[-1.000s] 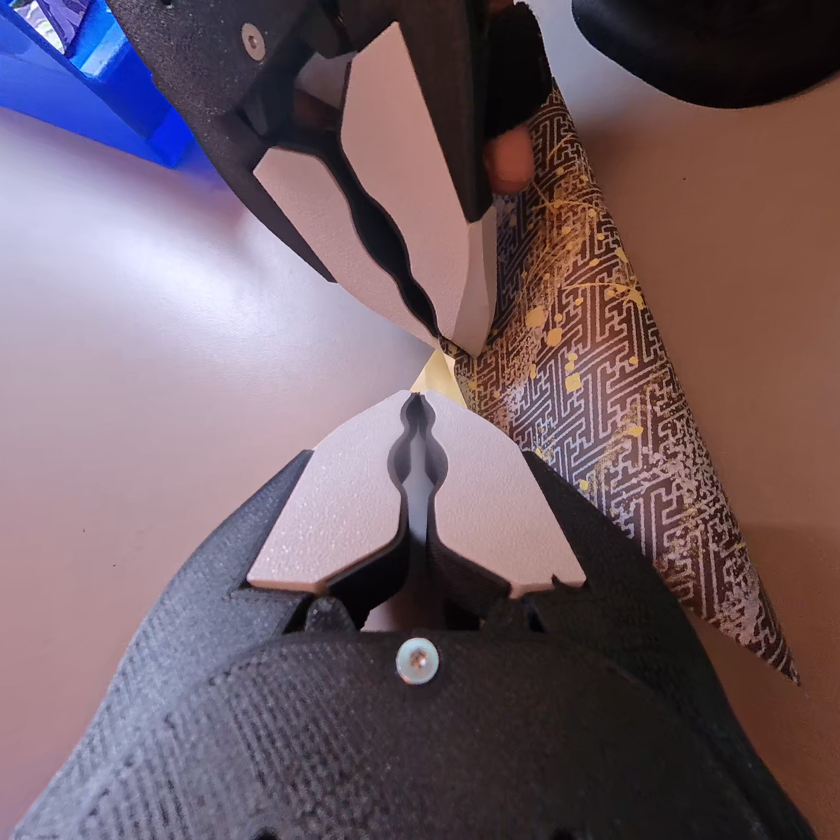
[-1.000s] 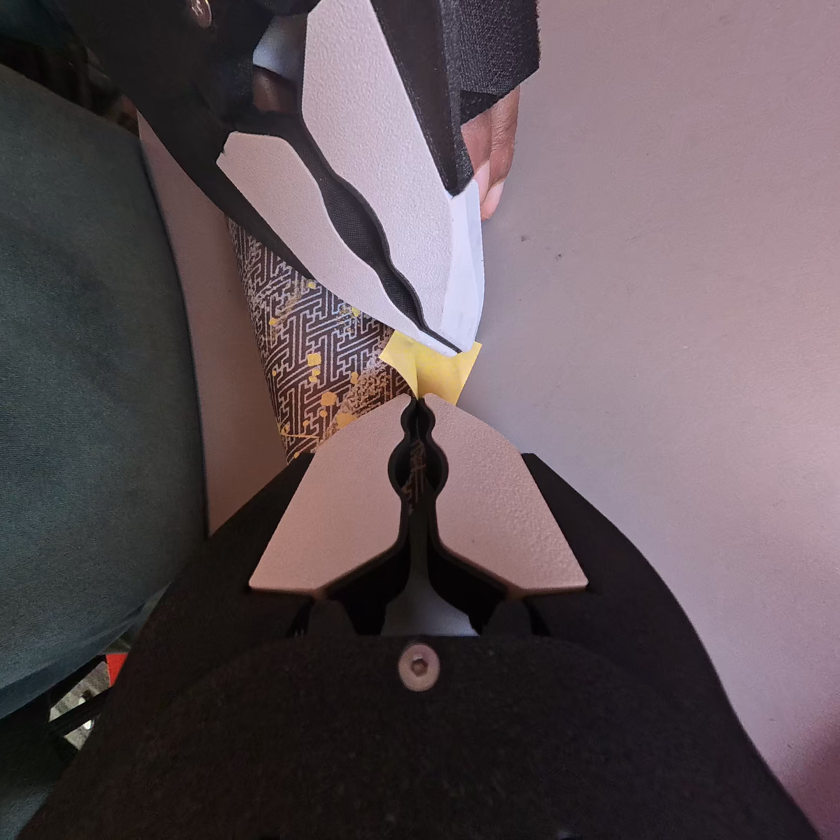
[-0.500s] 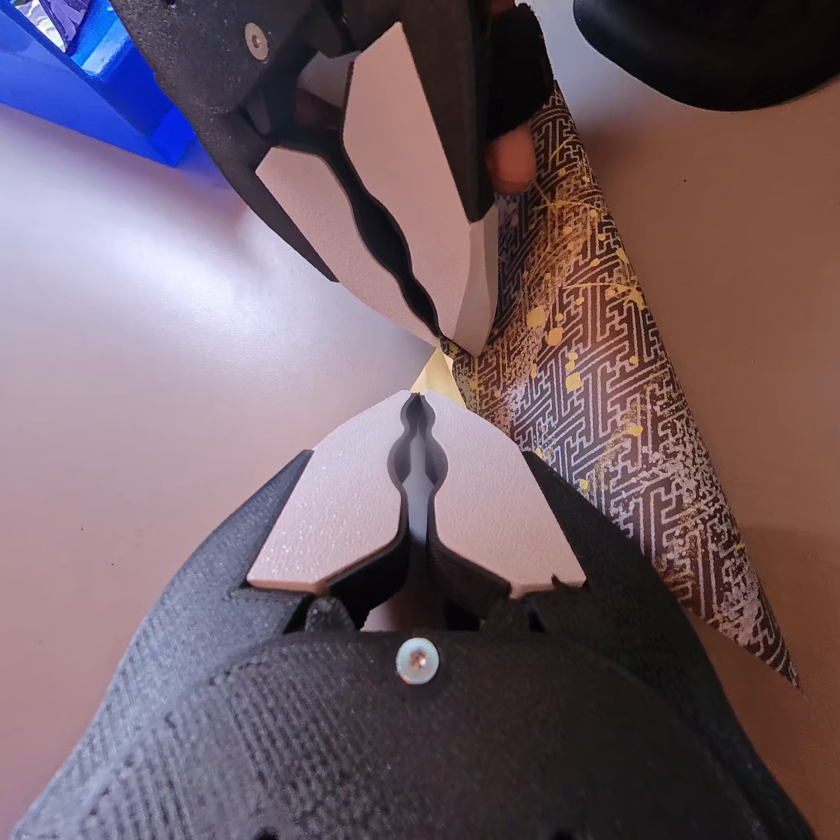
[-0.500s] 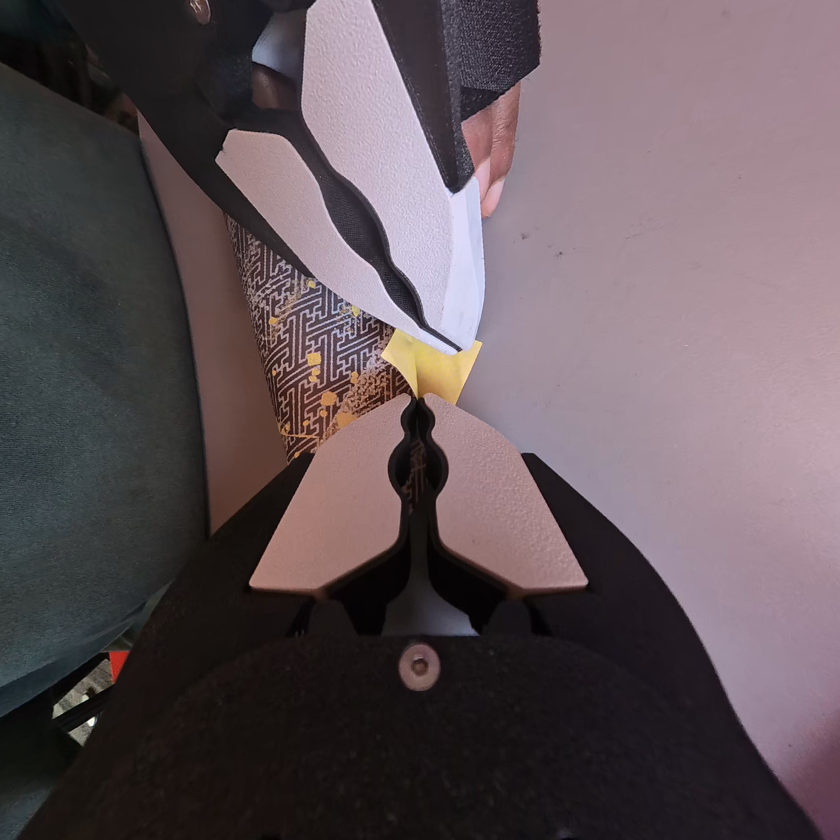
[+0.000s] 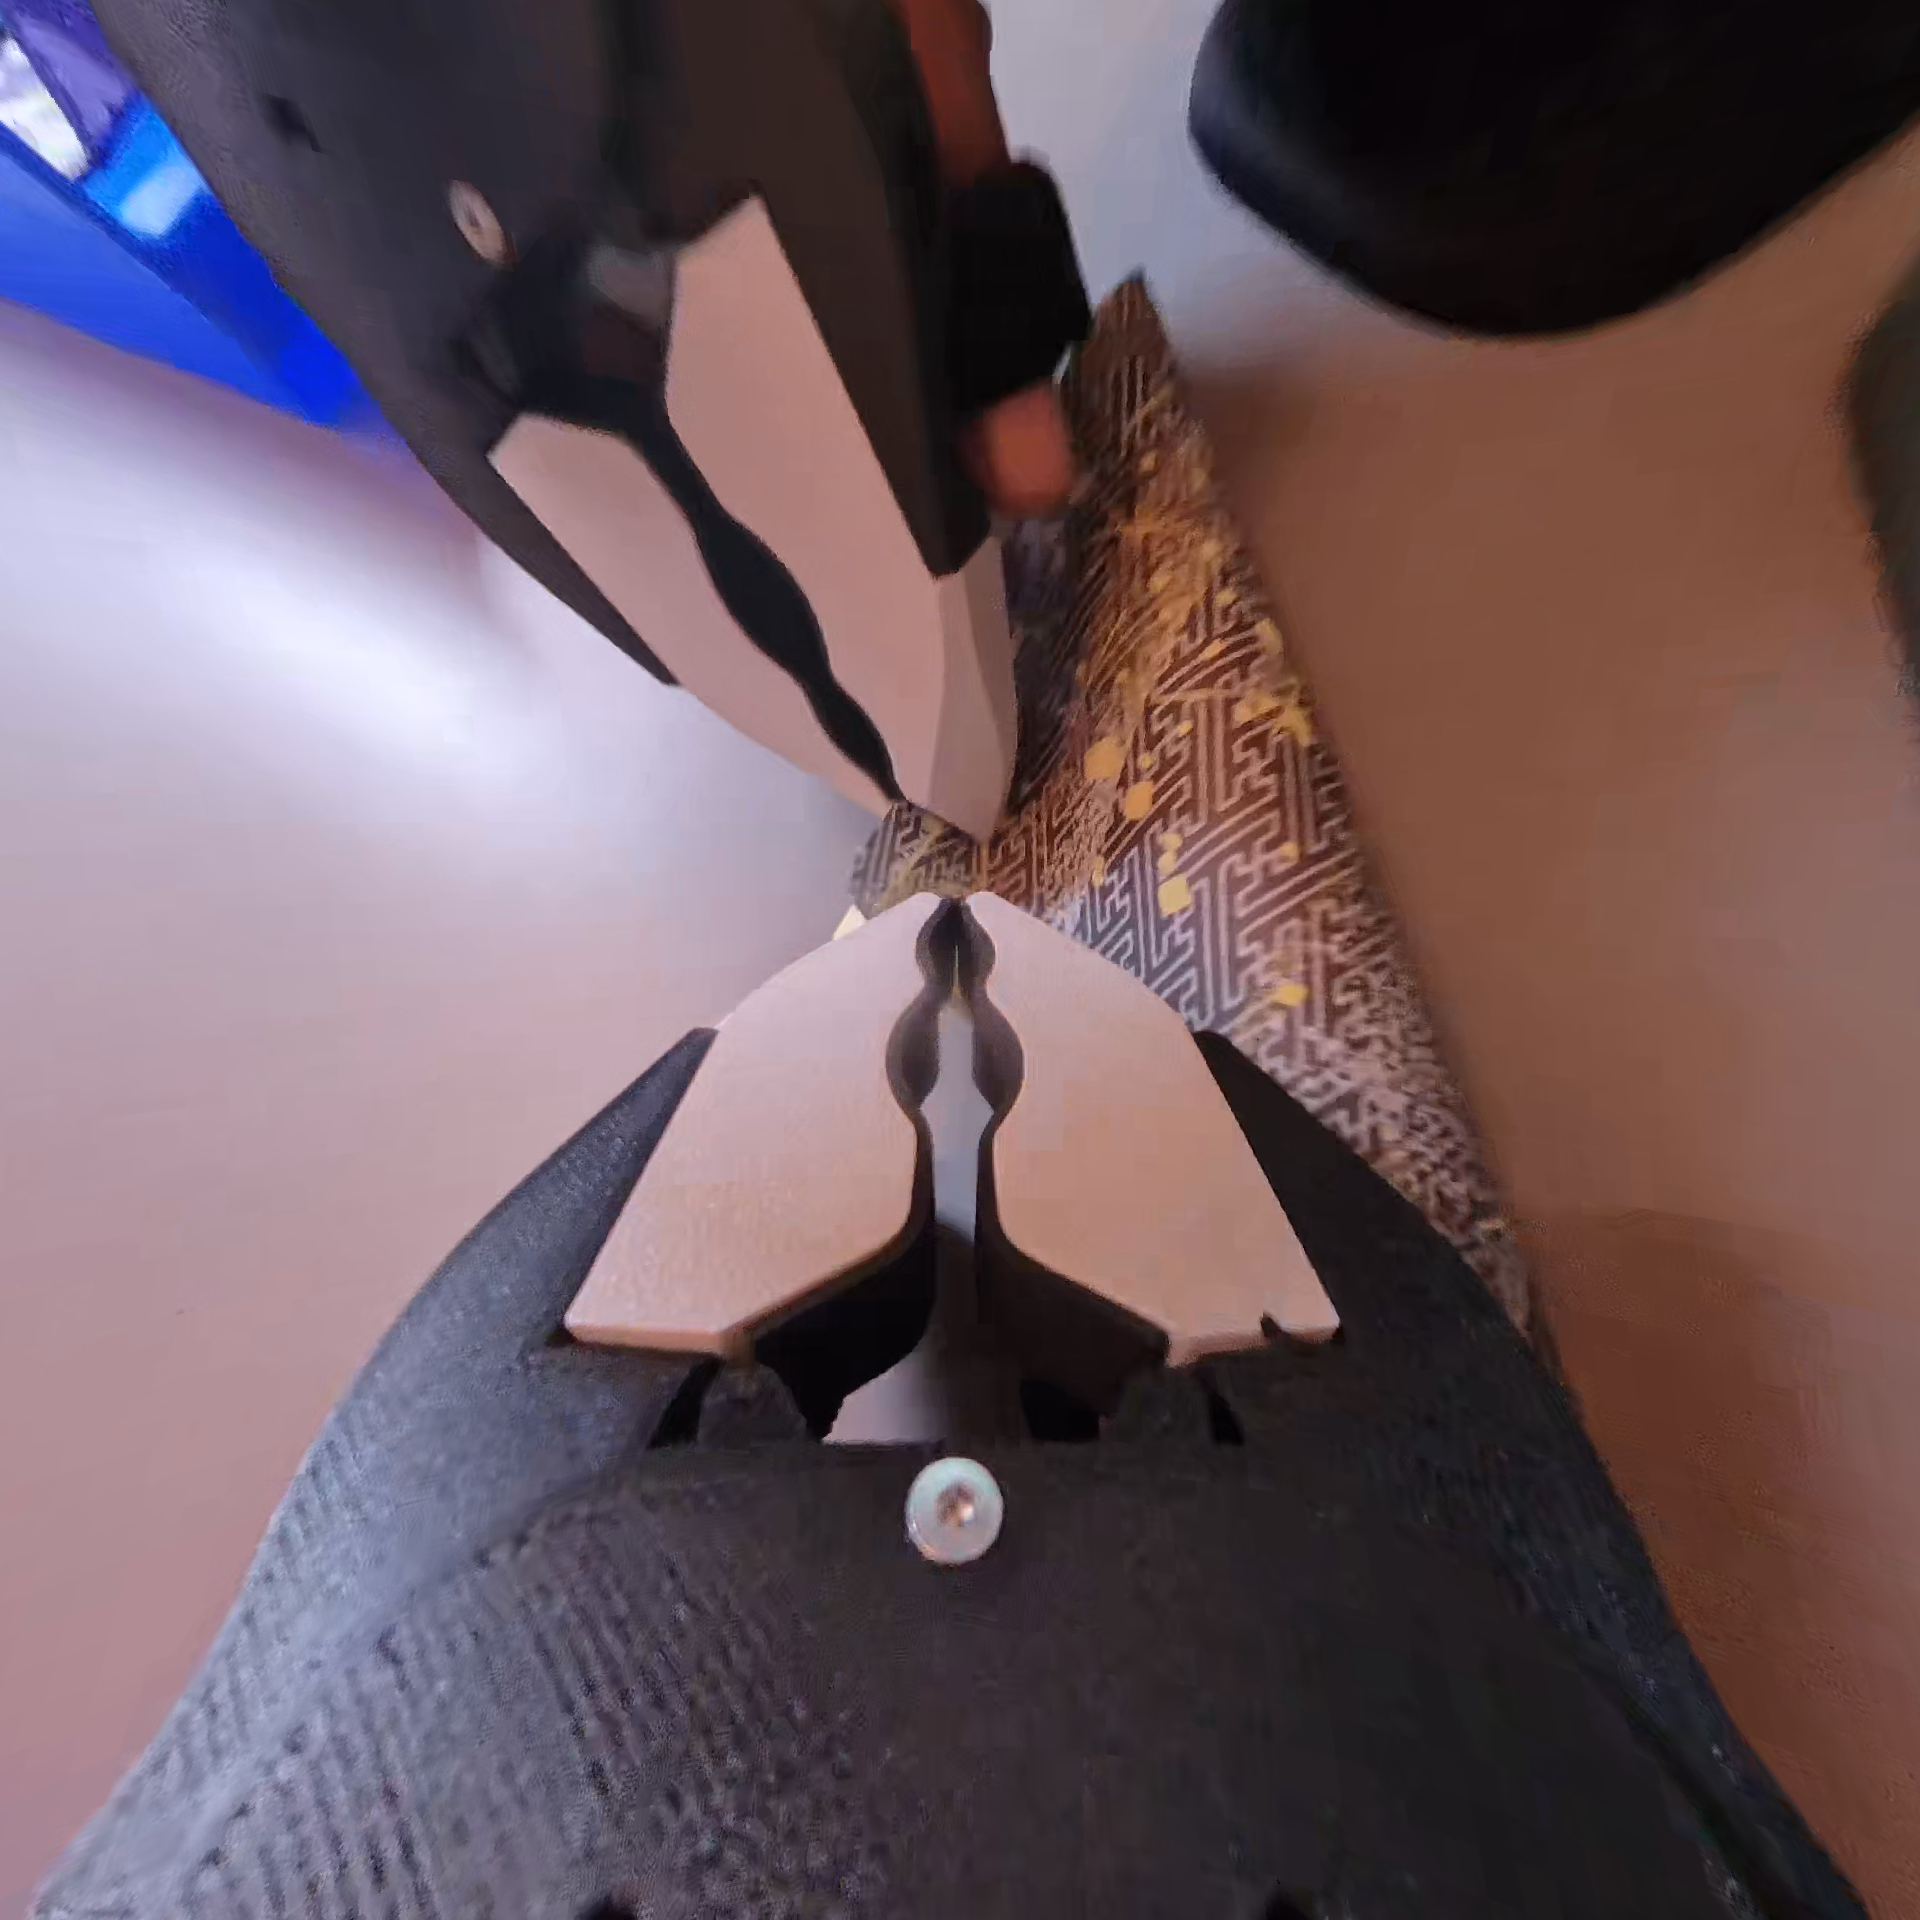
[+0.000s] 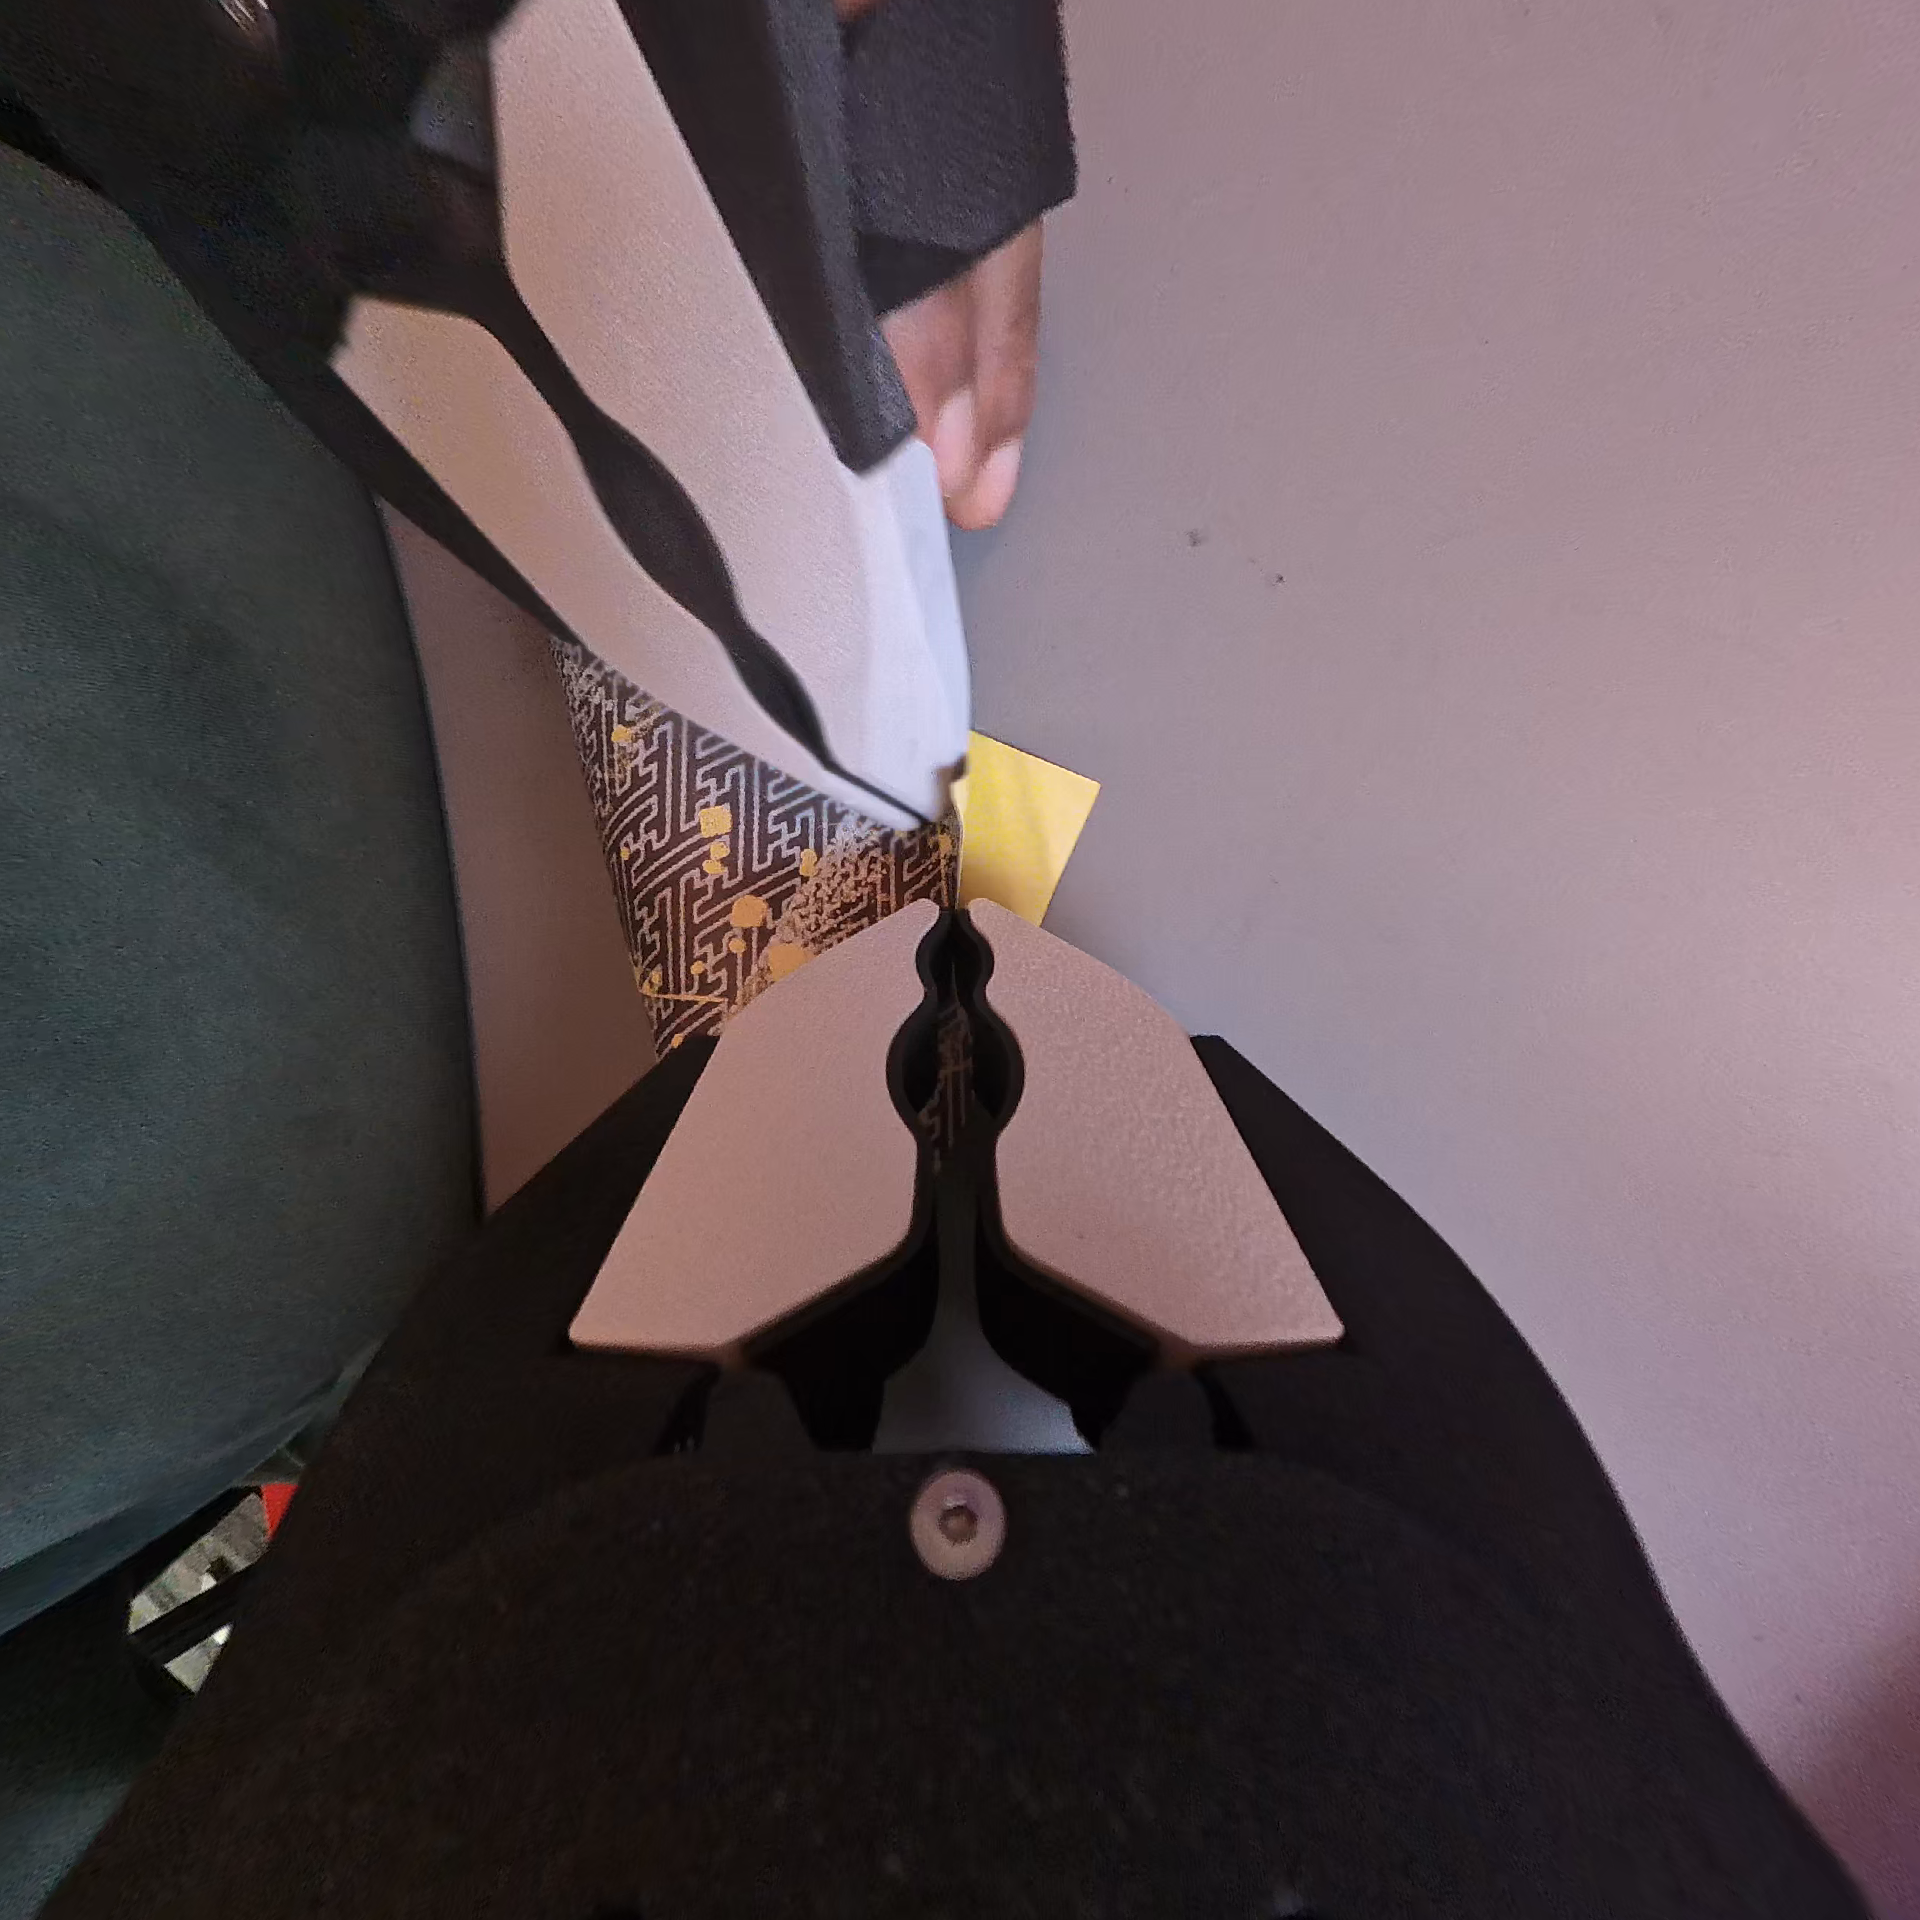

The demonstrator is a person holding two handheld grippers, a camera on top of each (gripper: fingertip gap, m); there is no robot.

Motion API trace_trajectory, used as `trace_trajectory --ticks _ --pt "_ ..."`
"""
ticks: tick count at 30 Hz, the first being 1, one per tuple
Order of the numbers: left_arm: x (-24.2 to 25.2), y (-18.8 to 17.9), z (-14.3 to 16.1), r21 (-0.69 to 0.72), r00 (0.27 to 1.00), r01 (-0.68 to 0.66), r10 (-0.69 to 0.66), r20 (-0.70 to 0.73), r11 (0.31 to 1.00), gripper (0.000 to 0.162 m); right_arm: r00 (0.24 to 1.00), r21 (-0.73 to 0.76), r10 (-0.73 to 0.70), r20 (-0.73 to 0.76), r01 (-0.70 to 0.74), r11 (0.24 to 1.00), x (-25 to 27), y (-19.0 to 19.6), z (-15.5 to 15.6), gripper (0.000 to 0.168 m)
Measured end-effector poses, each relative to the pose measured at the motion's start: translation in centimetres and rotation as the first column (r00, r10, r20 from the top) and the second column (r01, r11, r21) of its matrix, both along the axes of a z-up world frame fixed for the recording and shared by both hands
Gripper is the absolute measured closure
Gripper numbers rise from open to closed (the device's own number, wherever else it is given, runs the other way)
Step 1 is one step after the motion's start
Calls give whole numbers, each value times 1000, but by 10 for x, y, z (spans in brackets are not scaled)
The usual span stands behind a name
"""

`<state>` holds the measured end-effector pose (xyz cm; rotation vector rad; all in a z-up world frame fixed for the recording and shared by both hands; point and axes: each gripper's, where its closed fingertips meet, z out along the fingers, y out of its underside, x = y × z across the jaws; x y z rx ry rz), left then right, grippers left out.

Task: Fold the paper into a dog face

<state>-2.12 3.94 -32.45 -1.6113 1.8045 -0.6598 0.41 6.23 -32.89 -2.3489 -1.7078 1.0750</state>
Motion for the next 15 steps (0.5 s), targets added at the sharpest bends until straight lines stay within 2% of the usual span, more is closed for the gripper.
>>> trace_trajectory --ticks 4,10,13,15 --pt "1 -1 -7 1 999 -10 10 -46 1000 162 1000 16 6 9 -6 1000 0 0 0 168" --pt "0 -2 -8 3 999 -25 25 -42 1000 162 1000 23 2 -7 -2 1000 0 1 1 168" --pt "0 -2 -8 13 999 -27 28 -42 1000 162 999 69 -42 -16 43 997 2 13 3 158" --pt "1 -1 -8 36 999 -24 26 -44 999 162 997 101 -70 -36 73 992 4 21 6 158"
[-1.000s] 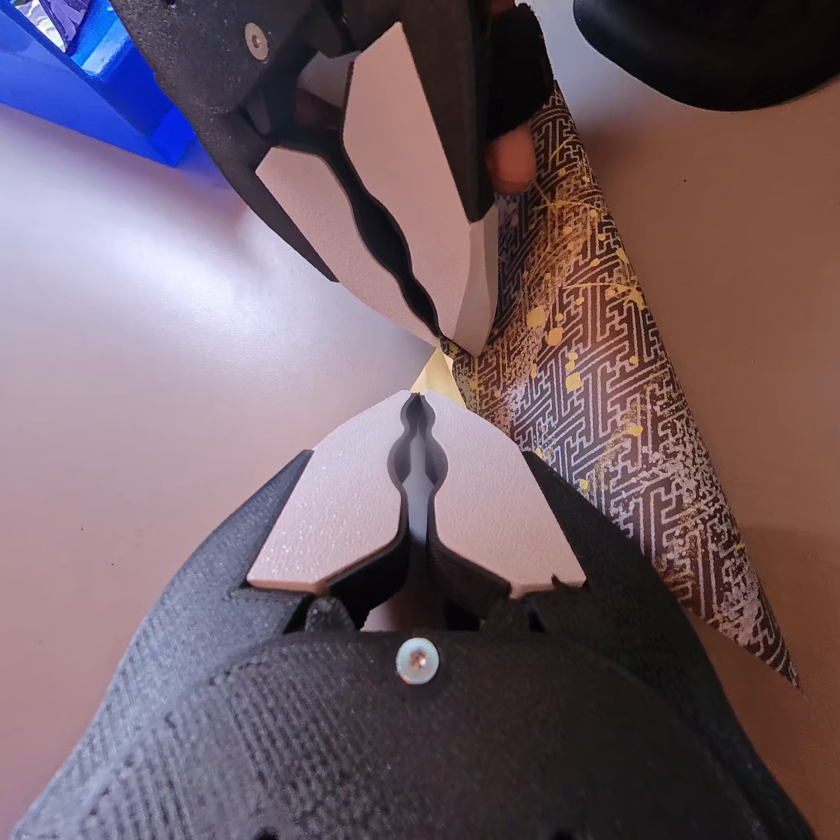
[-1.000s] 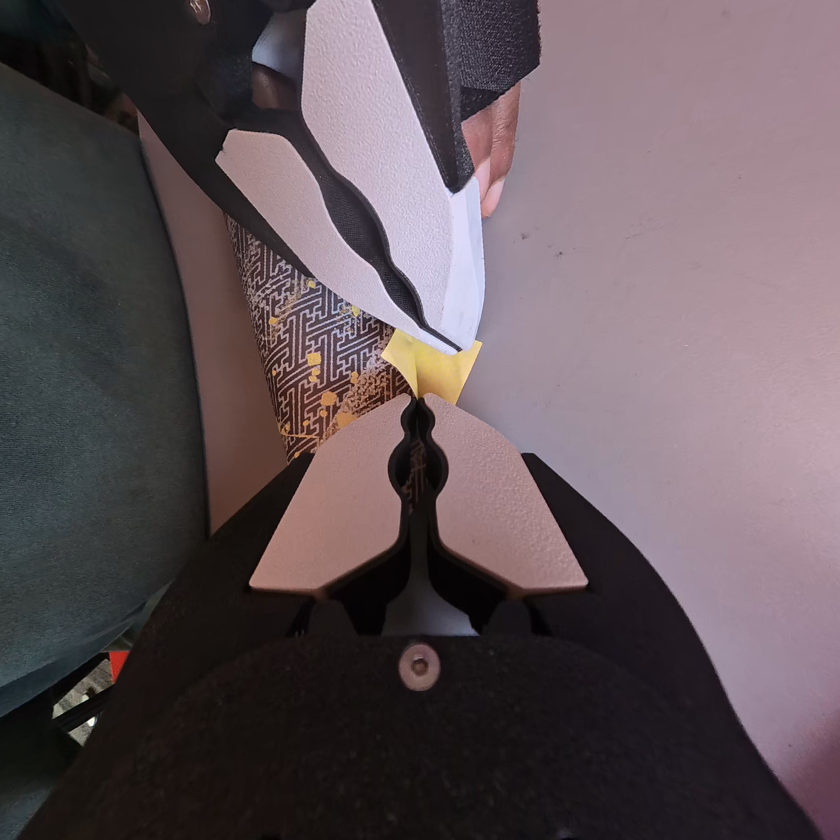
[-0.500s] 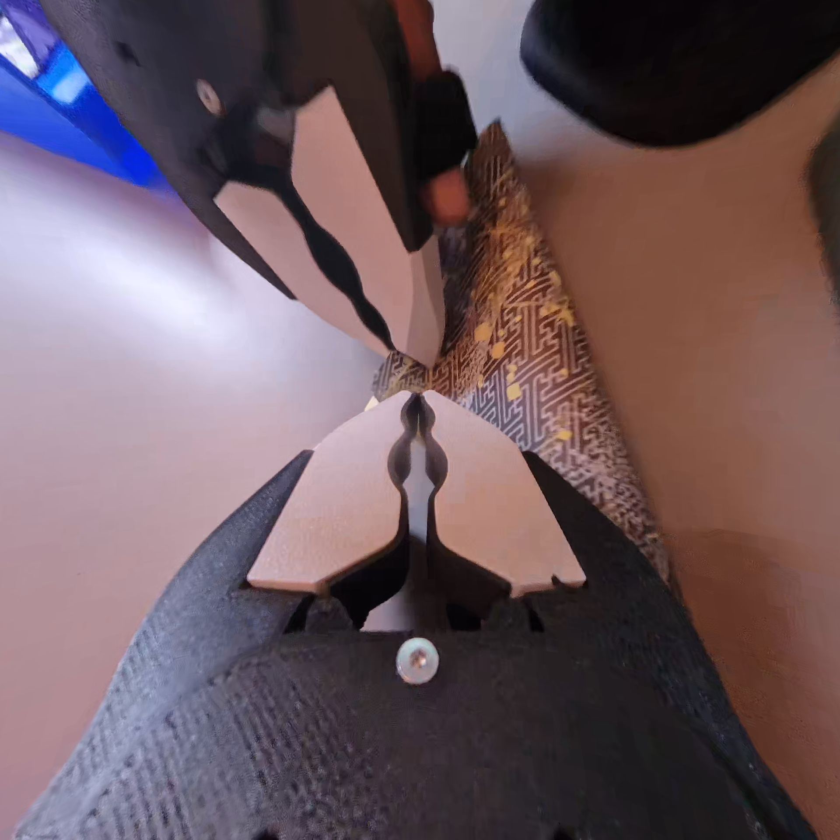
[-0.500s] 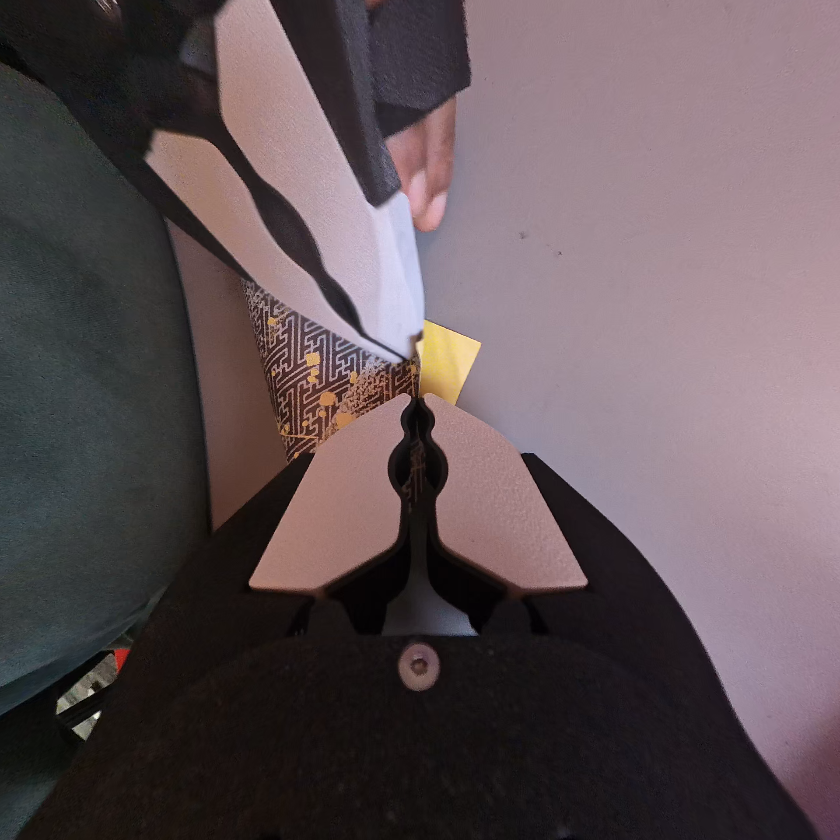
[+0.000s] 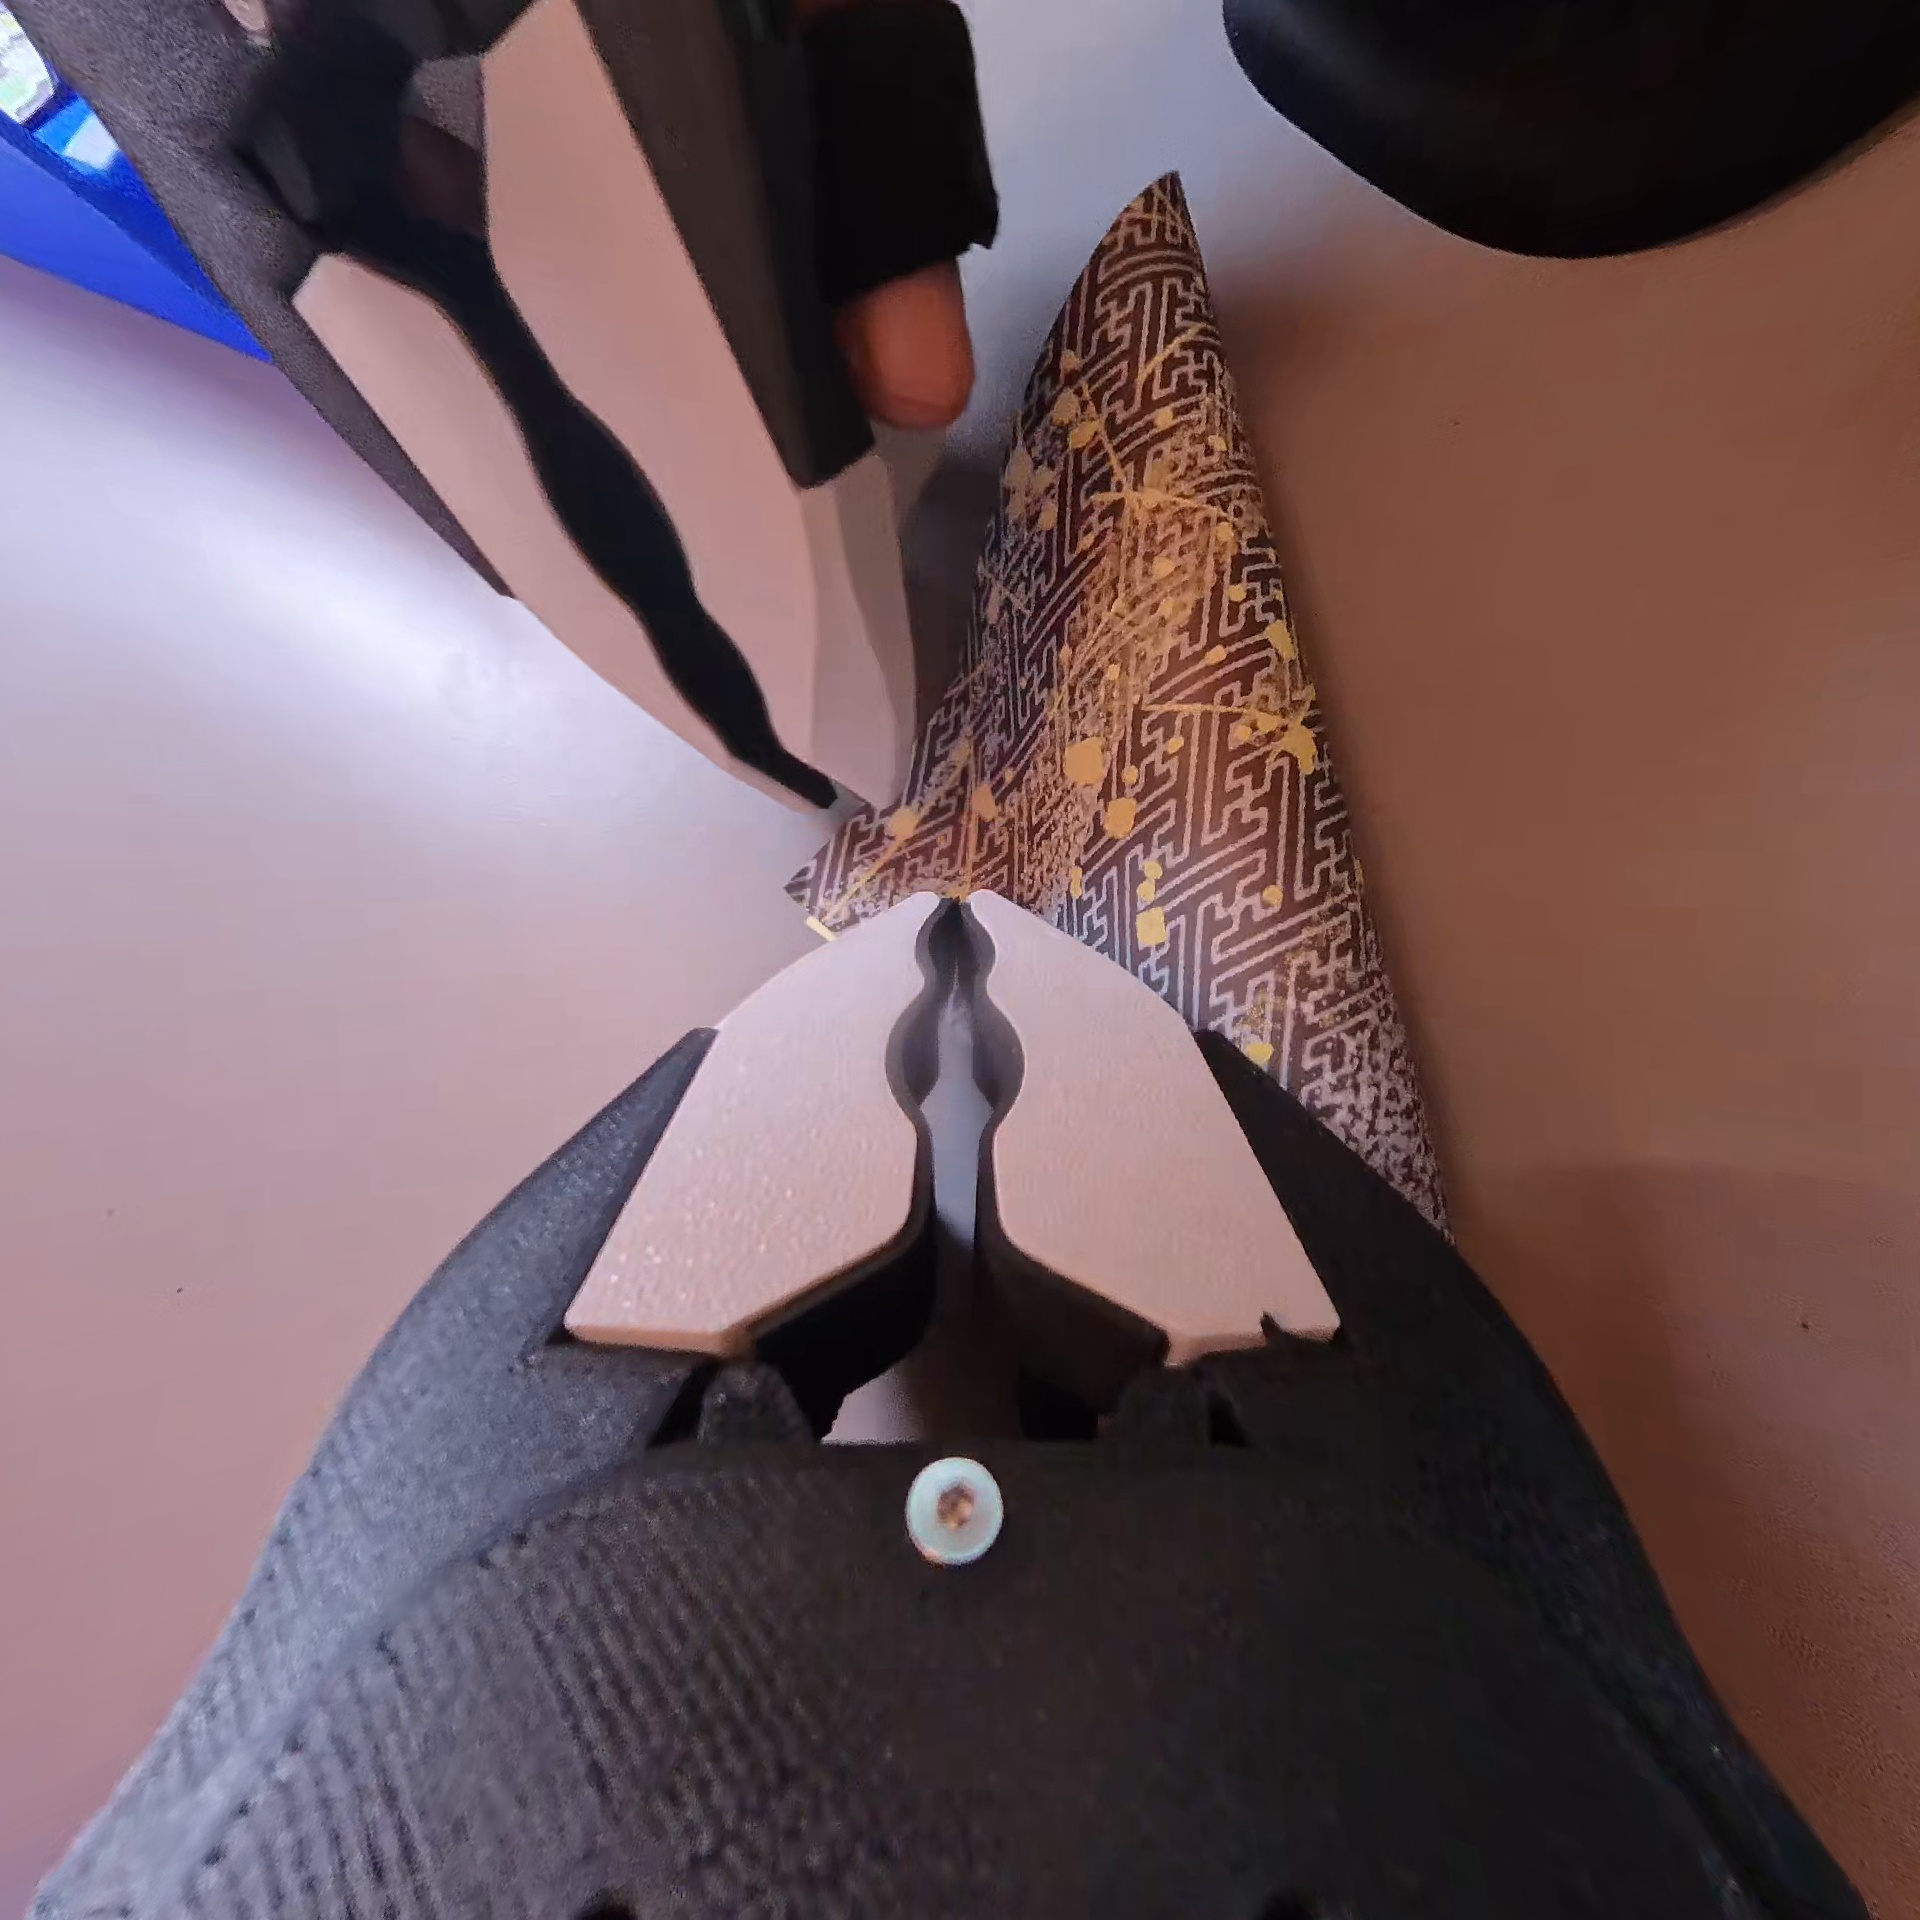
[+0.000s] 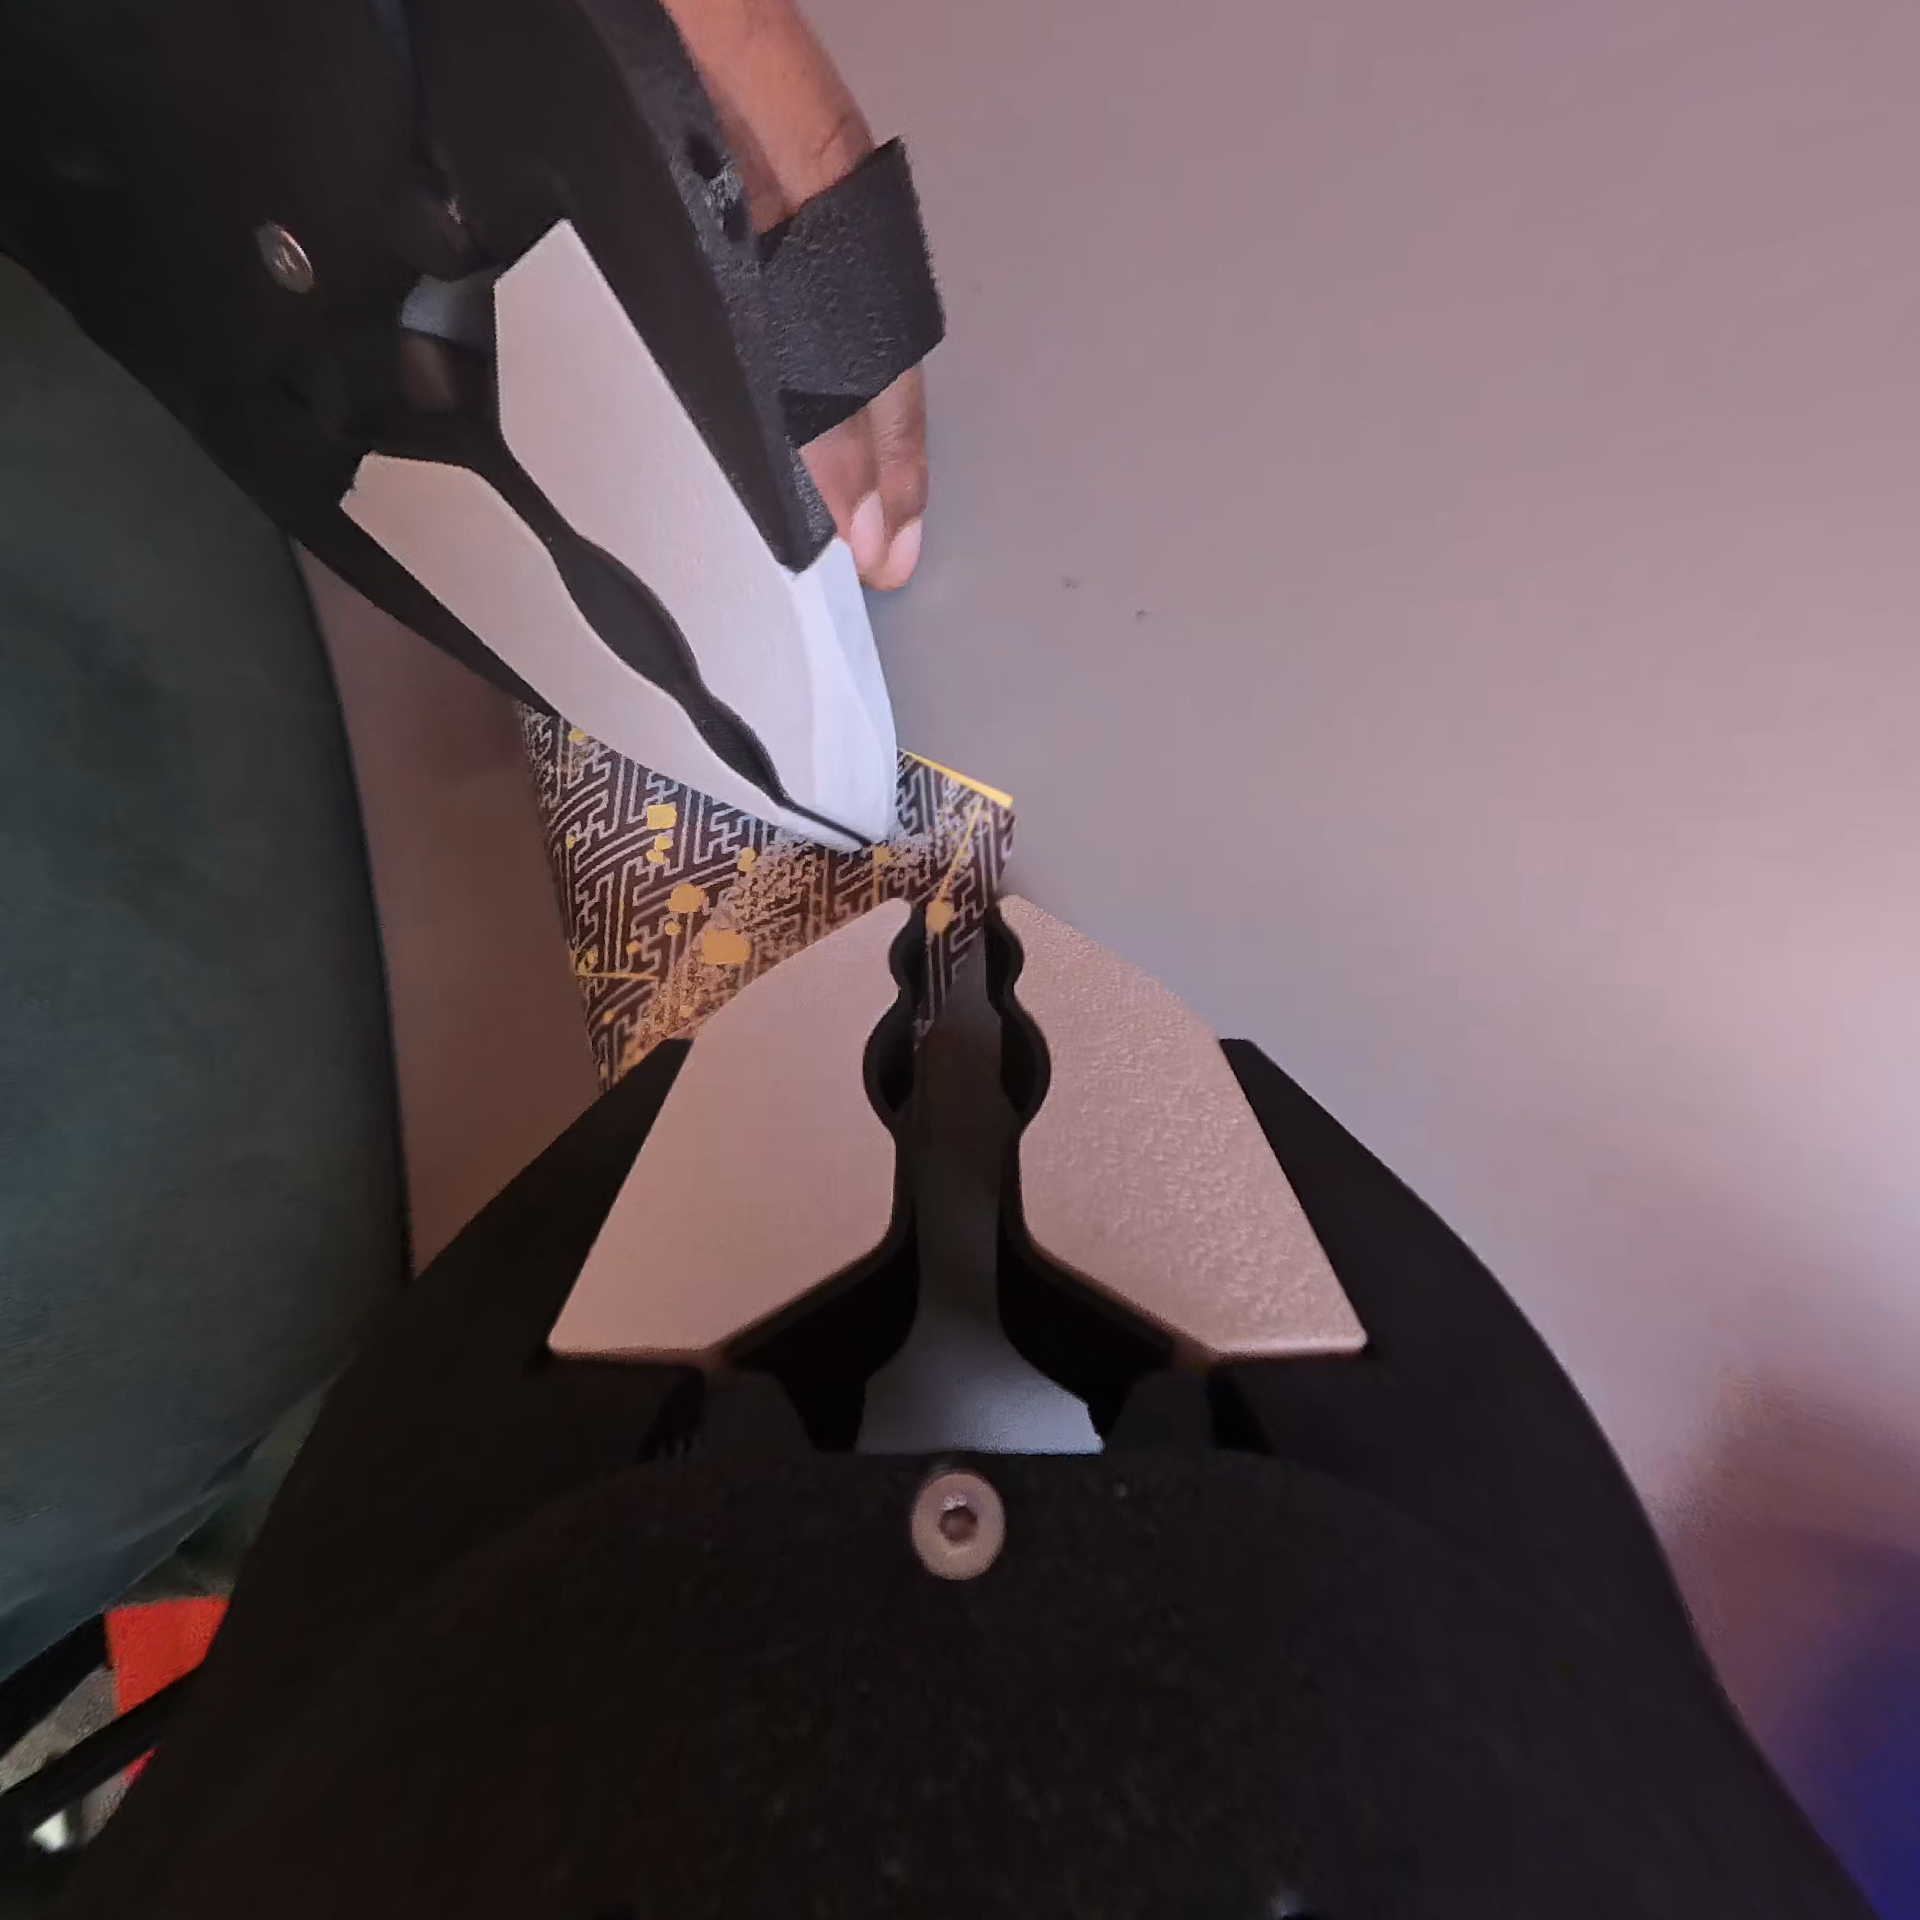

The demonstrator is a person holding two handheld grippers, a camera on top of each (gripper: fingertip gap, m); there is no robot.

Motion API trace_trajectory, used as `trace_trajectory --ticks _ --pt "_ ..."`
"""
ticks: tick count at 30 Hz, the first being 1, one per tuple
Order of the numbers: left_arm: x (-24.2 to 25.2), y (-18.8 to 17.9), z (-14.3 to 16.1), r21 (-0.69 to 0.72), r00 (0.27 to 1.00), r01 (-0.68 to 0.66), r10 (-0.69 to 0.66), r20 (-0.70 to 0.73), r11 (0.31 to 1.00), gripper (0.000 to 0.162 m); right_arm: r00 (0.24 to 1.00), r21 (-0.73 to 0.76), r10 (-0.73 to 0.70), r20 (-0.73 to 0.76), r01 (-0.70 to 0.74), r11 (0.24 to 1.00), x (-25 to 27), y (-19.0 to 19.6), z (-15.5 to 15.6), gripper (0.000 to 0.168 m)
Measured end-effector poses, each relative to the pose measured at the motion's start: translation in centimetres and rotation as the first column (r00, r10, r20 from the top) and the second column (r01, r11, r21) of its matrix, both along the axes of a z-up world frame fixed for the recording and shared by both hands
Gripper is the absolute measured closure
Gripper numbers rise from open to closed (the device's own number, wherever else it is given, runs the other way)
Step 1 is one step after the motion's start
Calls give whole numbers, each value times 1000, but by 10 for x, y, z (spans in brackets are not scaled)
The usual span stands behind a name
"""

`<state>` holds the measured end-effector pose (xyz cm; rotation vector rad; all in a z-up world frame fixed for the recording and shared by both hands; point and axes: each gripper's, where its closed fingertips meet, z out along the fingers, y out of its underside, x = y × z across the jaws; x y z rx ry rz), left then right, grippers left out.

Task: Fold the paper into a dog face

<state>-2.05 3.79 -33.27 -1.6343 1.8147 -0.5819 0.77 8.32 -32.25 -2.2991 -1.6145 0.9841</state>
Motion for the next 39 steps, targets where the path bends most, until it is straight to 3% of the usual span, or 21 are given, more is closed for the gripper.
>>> trace_trajectory --ticks 8,17,24,39 --pt "2 2 0 2 1000 -7 7 13 1000 162 1000 103 20 -1 -20 995 -9 3 -5 163" --pt "4 5 1 11 1000 0 0 29 1000 162 996 246 84 5 -82 966 -16 4 -6 158" --pt "-6 35 4 10 995 -85 85 56 996 162 995 284 104 7 -102 953 -16 4 -6 158" --pt "7 50 5 84 999 -45 42 33 995 162 983 360 183 10 -175 916 -22 -6 -6 153"
